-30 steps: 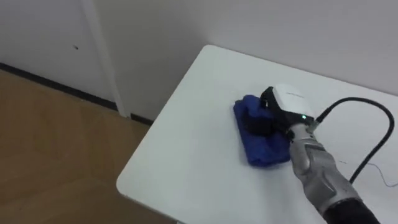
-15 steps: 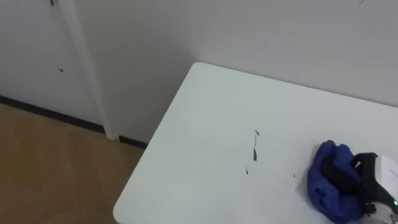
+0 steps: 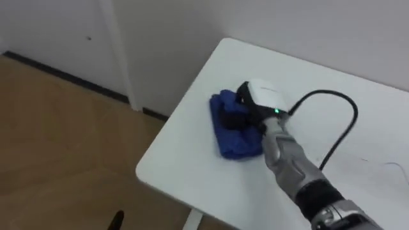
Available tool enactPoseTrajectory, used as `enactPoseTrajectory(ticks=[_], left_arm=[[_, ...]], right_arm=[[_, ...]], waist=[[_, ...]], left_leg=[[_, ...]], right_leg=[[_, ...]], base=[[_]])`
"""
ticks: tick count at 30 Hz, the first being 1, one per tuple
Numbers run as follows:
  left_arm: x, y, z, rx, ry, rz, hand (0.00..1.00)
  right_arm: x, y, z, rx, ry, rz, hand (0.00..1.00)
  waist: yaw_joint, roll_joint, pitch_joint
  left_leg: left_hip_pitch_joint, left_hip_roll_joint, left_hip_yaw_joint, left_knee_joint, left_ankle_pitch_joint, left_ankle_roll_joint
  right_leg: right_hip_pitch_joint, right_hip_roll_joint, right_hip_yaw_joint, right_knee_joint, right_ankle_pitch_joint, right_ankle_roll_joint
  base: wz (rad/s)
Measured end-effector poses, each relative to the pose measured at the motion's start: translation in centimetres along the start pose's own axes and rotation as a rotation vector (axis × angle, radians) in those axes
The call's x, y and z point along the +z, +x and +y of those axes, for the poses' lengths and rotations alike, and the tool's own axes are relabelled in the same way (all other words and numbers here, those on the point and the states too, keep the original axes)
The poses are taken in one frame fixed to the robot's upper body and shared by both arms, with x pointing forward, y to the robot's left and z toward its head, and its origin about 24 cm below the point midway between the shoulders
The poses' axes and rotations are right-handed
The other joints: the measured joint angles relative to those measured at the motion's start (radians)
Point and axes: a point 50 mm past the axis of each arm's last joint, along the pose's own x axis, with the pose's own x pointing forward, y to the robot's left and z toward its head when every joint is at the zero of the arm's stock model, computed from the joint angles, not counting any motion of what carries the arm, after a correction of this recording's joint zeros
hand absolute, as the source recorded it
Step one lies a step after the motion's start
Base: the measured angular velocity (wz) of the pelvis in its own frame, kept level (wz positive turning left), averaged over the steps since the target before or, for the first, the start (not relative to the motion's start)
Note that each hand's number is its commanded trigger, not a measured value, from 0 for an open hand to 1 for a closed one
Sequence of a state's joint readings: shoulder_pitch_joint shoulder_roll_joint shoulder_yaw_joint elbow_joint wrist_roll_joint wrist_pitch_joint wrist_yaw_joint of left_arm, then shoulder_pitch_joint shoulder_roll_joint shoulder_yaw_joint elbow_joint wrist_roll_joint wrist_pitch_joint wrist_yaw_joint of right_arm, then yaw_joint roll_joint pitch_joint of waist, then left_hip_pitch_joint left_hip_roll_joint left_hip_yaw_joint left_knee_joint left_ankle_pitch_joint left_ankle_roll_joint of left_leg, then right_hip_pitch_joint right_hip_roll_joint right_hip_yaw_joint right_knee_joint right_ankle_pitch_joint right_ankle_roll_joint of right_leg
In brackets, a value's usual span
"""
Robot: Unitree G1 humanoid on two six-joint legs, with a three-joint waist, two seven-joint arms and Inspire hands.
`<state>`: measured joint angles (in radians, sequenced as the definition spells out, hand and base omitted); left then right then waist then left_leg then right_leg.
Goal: Wipe table
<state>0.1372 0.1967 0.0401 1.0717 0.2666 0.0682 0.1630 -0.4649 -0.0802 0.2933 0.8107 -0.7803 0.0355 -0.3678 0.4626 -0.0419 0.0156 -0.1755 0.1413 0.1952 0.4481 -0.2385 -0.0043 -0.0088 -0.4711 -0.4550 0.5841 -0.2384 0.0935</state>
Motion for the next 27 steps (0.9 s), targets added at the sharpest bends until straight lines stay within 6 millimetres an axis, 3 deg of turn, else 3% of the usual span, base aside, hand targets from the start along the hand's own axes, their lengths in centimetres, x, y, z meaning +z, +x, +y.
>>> enactPoseTrajectory(ticks=[1, 2, 3, 4, 5, 6, 7, 8, 9, 10, 11, 12, 13, 14, 15, 16, 17, 18, 19, 21, 22, 24, 26, 27], left_arm=[[-0.6, 0.0, 0.8, 0.021, -0.004, 0.018, 0.0], [-0.8, 0.1, 1.2, 0.03, -0.003, 0.021, 0.0], [-1.1, 0.2, 2.2, 0.056, -0.01, 0.032, 0.0], [-1.3, 0.3, 3.4, 0.084, -0.012, 0.036, 0.0], [-1.3, 0.3, 4.4, 0.11, -0.01, 0.033, 0.0], [-1.6, 0.3, 4.8, 0.12, -0.008, 0.038, 0.0], [-1.8, 0.2, 5.5, 0.139, -0.017, 0.037, 0.0], [-2.5, 0.1, 5.0, 0.128, -0.035, 0.048, 0.0], [-2.6, 0.0, 4.5, 0.117, -0.036, 0.047, 0.0], [-3.3, -0.4, 3.3, 0.091, -0.041, 0.054, 0.0], [-3.5, -0.6, 2.7, 0.078, -0.049, 0.055, 0.0], [-3.8, -0.8, 1.7, 0.053, -0.055, 0.067, 0.0], [-4.0, -0.9, 1.1, 0.039, -0.062, 0.079, 0.0], [-4.1, -1.0, 0.8, 0.033, -0.063, 0.083, 0.0], [-3.9, -1.0, 0.3, 0.02, -0.068, 0.08, 0.0], [-3.7, -1.1, -0.3, 0.003, -0.075, 0.078, 0.0], [-3.7, -1.1, -0.4, -0.007, -0.074, 0.078, 0.0], [-3.6, -1.1, -0.7, -0.022, -0.065, 0.075, 0.0], [-3.7, -1.2, -0.9, -0.026, -0.076, 0.08, 0.0], [-4.1, -1.3, -1.3, -0.036, -0.089, 0.108, 0.0], [-4.2, -1.4, -1.7, -0.044, -0.091, 0.12, 0.0], [-4.1, -1.5, -1.8, -0.046, -0.097, 0.122, 0.0], [-4.2, -1.5, -1.3, -0.025, -0.118, 0.126, 0.0], [-4.2, -1.5, -0.8, -0.008, -0.138, 0.126, 0.0]], right_arm=[[-1.3, -0.8, 0.4, -0.027, 0.054, 0.048, 1.0], [-1.9, -1.2, 0.5, -0.04, 0.078, 0.069, 1.0], [-3.0, -2.0, 1.0, -0.049, 0.121, 0.108, 1.0], [-4.2, -3.2, 1.7, -0.051, 0.14, 0.134, 1.0], [-5.7, -4.6, 2.2, -0.052, 0.144, 0.16, 1.0], [-6.4, -5.2, 2.3, -0.052, 0.138, 0.17, 1.0], [-7.8, -6.4, 2.3, -0.052, 0.123, 0.19, 1.0], [-9.5, -7.5, 1.9, -0.057, 0.097, 0.223, 1.0], [-10.3, -8.1, 1.8, -0.055, 0.08, 0.243, 1.0], [-11.7, -9.1, 1.3, -0.061, 0.06, 0.28, 1.0], [-12.3, -9.4, 1.0, -0.065, 0.051, 0.298, 1.0], [-13.0, -9.4, 0.4, -0.068, 0.039, 0.321, 1.0], [-13.0, -9.2, 0.2, -0.053, 0.036, 0.33, 1.0], [-12.8, -8.9, 0.2, -0.042, 0.037, 0.326, 1.0], [-11.9, -8.0, -0.1, -0.017, 0.035, 0.295, 1.0], [-10.7, -6.8, -0.4, 0.005, 0.028, 0.257, 1.0], [-10.1, -6.1, -0.6, 0.013, 0.02, 0.235, 1.0], [-8.3, -4.8, -0.7, 0.031, -0.003, 0.175, 1.0], [-6.4, -3.7, -0.9, 0.045, -0.034, 0.108, 1.0], [-3.3, -2.2, -1.1, 0.062, -0.081, 0.0, 1.0], [-2.1, -1.7, -1.1, 0.062, -0.086, -0.043, 1.0], [-1.8, -1.8, -1.0, 0.065, -0.081, -0.055, 1.0], [-2.7, -2.4, -0.7, 0.051, -0.056, -0.038, 1.0], [-3.7, -3.3, 0.0, 0.043, -0.04, -0.014, 1.0]], waist=[[-0.034, 0.0, -0.0003], [-0.052, 0.0, 0.0], [-0.083, -0.003, -0.0018], [-0.128, -0.009, -0.0018], [-0.171, -0.021, -0.0052], [-0.184, -0.028, -0.0047], [-0.201, -0.038, -0.0044], [-0.209, -0.011, -0.0267], [-0.219, -0.009, -0.0297], [-0.243, 0.0, -0.0352], [-0.254, 0.003, -0.0344], [-0.265, 0.002, -0.0301], [-0.266, -0.004, -0.0258], [-0.264, -0.007, -0.025], [-0.256, -0.006, -0.0143], [-0.222, 0.006, -0.008], [-0.204, 0.011, -0.0034], [-0.174, 0.025, -0.0006], [-0.135, 0.022, -0.0022], [-0.124, 0.025, 0.0033], [-0.122, 0.028, 0.0009], [-0.124, 0.036, -0.0041], [-0.147, 0.033, -0.0051], [-0.175, 0.03, -0.0054]], left_leg=[[-0.023, 0.016, -0.053, 0.018, 0.002, -0.023], [-0.027, 0.029, -0.07, 0.023, 0.003, -0.035], [-0.025, 0.061, -0.098, 0.03, 0.005, -0.066], [-0.02, 0.087, -0.123, 0.029, 0.014, -0.1], [-0.009, 0.128, -0.125, 0.026, 0.029, -0.137], [0.0, 0.147, -0.123, 0.018, 0.038, -0.157], [0.028, 0.182, -0.115, 0.004, 0.051, -0.194], [0.049, 0.246, -0.112, -0.006, 0.062, -0.206], [0.057, 0.266, -0.111, -0.012, 0.075, -0.184], [0.08, 0.267, -0.097, -0.04, 0.099, -0.153], [0.082, 0.262, -0.077, -0.039, 0.105, -0.145], [0.078, 0.237, -0.036, -0.004, 0.102, -0.141], [0.075, 0.194, -0.004, 0.036, 0.083, -0.125], [0.072, 0.166, 0.001, 0.043, 0.07, -0.11], [0.071, 0.117, 0.002, 0.058, 0.045, -0.082], [0.077, 0.066, 0.004, 0.059, 0.014, -0.061], [0.08, 0.043, 0.006, 0.053, 0.002, -0.05], [0.081, -0.001, 0.008, 0.02, -0.009, -0.033], [0.09, -0.045, -0.003, -0.027, -0.003, -0.011], [0.113, -0.055, -0.009, -0.093, 0.029, -0.013], [0.118, -0.058, -0.01, -0.128, 0.047, -0.012], [0.118, -0.07, -0.021, -0.155, 0.056, -0.009], [0.126, -0.086, -0.042, -0.18, 0.06, -0.005], [0.135, -0.096, -0.064, -0.184, 0.06, -0.005]], right_leg=[[0.019, -0.011, 0.0, -0.048, 0.009, 0.01], [0.03, -0.011, 0.0, -0.078, 0.016, 0.013], [0.048, -0.007, -0.001, -0.142, 0.052, 0.011], [0.064, 0.013, 0.014, -0.206, 0.097, 0.011], [0.076, 0.038, 0.018, -0.25, 0.135, 0.017], [0.078, 0.051, 0.014, -0.262, 0.15, 0.021], [0.068, 0.076, -0.015, -0.237, 0.132, 0.069], [0.049, 0.111, -0.023, -0.165, 0.065, 0.106], [0.04, 0.13, -0.024, -0.141, 0.037, 0.082], [0.038, 0.155, -0.028, -0.126, 0.008, 0.061], [0.035, 0.166, -0.028, -0.127, 0.001, 0.047], [0.026, 0.183, -0.026, -0.136, -0.001, 0.015], [0.026, 0.198, -0.016, -0.16, 0.003, -0.016], [0.028, 0.203, -0.015, -0.17, 0.007, -0.024], [0.027, 0.217, -0.005, -0.18, 0.008, -0.042], [0.014, 0.236, 0.023, -0.183, 0.01, -0.059], [0.007, 0.247, 0.04, -0.187, 0.013, -0.067], [-0.009, 0.264, 0.062, -0.191, 0.015, -0.081], [-0.04, 0.276, 0.098, -0.193, 0.018, -0.102], [-0.048, 0.308, 0.121, -0.234, 0.033, -0.151], [-0.045, 0.322, 0.123, -0.266, 0.043, -0.168], [-0.038, 0.323, 0.119, -0.292, 0.046, -0.169], [-0.029, 0.315, 0.123, -0.3, 0.051, -0.143], [-0.004, 0.311, 0.121, -0.314, 0.056, -0.113]], base=[[0.8], [0.82], [0.69], [0.75], [0.59], [0.31], [-0.09], [-0.2], [-0.16], [-0.04], [-0.08], [-0.22], [-0.25], [-0.28], [-0.47], [-0.63], [-0.79], [-0.86], [-0.87], [-0.51], [-0.03], [0.25], [0.39], [0.58]])
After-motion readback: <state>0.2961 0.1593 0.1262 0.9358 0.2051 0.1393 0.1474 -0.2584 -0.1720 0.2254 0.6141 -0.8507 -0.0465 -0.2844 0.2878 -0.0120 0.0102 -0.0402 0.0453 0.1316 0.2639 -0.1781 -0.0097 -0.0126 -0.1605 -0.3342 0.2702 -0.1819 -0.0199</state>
